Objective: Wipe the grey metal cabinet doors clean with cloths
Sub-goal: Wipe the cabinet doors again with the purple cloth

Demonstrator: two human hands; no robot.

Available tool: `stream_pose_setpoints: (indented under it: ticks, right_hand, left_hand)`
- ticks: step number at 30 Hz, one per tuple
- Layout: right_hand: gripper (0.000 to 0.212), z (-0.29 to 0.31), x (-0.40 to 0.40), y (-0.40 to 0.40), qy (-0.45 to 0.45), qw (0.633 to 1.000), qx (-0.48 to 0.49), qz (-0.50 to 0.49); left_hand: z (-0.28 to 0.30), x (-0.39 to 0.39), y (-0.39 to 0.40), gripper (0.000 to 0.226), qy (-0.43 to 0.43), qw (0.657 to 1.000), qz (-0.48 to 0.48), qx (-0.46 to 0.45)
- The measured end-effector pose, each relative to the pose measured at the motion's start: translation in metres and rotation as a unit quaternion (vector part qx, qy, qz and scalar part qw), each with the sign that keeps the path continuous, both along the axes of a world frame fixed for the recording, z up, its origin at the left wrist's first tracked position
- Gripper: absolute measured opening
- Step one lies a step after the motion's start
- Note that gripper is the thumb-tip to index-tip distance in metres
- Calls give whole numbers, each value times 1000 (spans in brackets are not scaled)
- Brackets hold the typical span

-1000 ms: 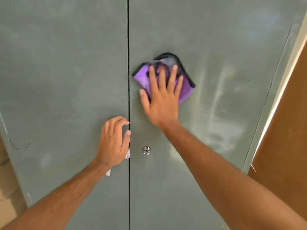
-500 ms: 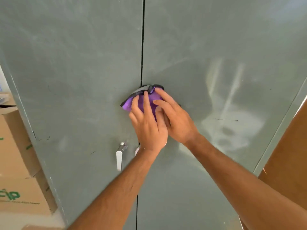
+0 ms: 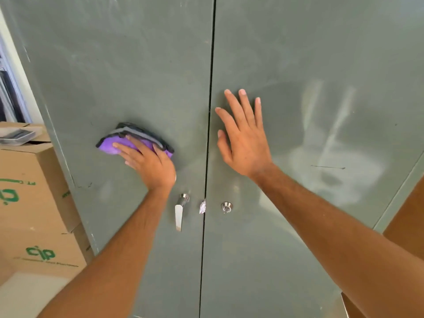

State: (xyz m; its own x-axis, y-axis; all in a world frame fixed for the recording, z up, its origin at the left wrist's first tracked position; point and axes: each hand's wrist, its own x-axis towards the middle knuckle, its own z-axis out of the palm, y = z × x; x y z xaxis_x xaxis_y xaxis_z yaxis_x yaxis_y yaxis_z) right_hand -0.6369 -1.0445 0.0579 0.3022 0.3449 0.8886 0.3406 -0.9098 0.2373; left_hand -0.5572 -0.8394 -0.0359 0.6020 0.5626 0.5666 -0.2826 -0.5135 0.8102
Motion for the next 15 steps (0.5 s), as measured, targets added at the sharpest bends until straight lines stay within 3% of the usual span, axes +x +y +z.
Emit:
stream_pose_setpoints:
  ticks: [2,4,7,10,13,15]
  right_hand:
    - [51,2,8,10,-2,1000,19,-21]
    - [52,0,13,17,-9,999,32,-41]
    - [52,-5,16,22,-11,997,26,-69]
    - [52,-3,16,21,-6,997,28,-70]
    - [51,-3,15,22,-9,997,31,-71]
    - [53,-3,16,27,-4,996,42,-78]
  left_hand:
    - [19,-5,-22,68,-38,988,-1,149]
    - [-21,-20,-37,69,-61,937,-58,339]
    - [-84,-27,9,71,-37,887,-101,450]
    - [-66,-17,46,73,-23,903,-97,417]
    - [-7,4,39,72,-9,967,-32,254]
    - [28,6,19,73,-9,981,-4,196]
